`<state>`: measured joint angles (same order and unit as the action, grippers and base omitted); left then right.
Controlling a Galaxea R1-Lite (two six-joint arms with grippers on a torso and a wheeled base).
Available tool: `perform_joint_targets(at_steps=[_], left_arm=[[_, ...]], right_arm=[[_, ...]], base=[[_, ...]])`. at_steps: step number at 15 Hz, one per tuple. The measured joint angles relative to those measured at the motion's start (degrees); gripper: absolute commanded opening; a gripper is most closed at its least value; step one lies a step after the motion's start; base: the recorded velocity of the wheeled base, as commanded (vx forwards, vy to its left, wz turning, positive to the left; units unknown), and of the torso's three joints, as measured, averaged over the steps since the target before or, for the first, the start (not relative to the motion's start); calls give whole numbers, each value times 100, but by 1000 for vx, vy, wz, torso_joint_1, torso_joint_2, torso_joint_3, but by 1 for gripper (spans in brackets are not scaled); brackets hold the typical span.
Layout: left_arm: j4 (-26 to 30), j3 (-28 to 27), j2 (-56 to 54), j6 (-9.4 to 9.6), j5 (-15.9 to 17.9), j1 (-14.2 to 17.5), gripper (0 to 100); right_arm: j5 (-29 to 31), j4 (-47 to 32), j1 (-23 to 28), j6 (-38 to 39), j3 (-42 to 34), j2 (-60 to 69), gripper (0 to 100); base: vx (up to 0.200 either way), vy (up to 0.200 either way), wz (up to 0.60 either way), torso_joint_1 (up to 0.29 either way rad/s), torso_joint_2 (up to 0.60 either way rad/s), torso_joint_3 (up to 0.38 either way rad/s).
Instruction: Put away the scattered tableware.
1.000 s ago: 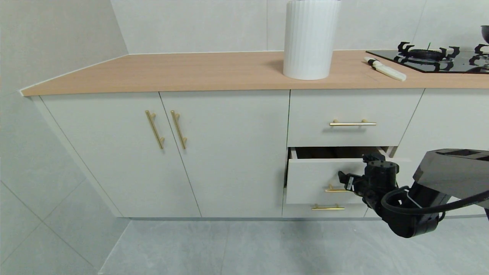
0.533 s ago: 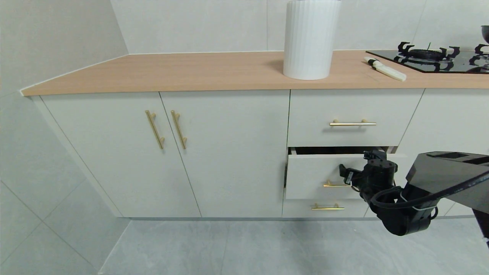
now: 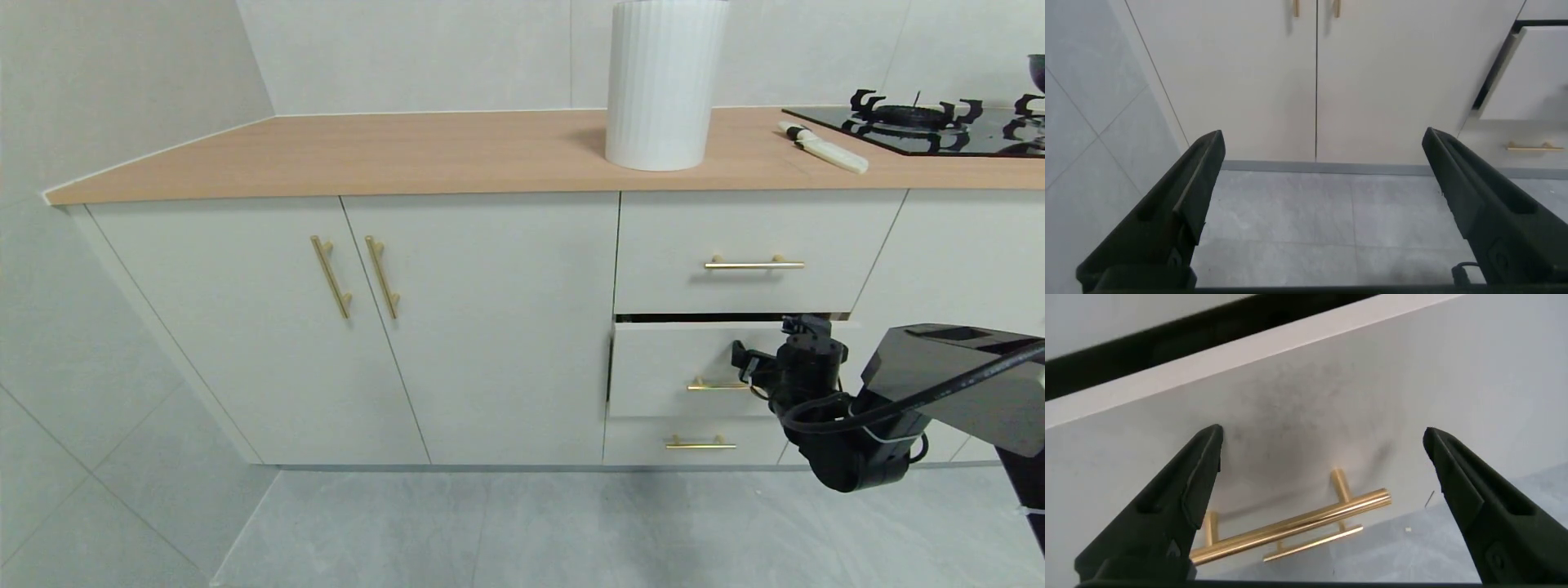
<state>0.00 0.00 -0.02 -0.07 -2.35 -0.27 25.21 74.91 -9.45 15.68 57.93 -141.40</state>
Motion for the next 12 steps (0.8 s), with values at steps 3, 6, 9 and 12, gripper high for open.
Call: perform_joint_targets(at_steps=[3, 6, 9, 12], left_arm=[[2, 0, 0, 0, 0, 0, 100], [0, 0, 0, 0, 0, 0, 100], [0, 0, 0, 0, 0, 0, 100], [0, 0, 0, 0, 0, 0, 100]], right_arm=[[421, 13, 122, -22, 508, -218, 100], [492, 0, 177, -46, 723, -347, 100], [558, -11, 254, -60, 909, -436, 100], [681, -17, 350, -158, 1053, -469, 100]], base=[[0, 0, 0, 0, 0, 0], [0, 0, 0, 0, 0, 0], [0, 0, 0, 0, 0, 0], [0, 0, 0, 0, 0, 0]])
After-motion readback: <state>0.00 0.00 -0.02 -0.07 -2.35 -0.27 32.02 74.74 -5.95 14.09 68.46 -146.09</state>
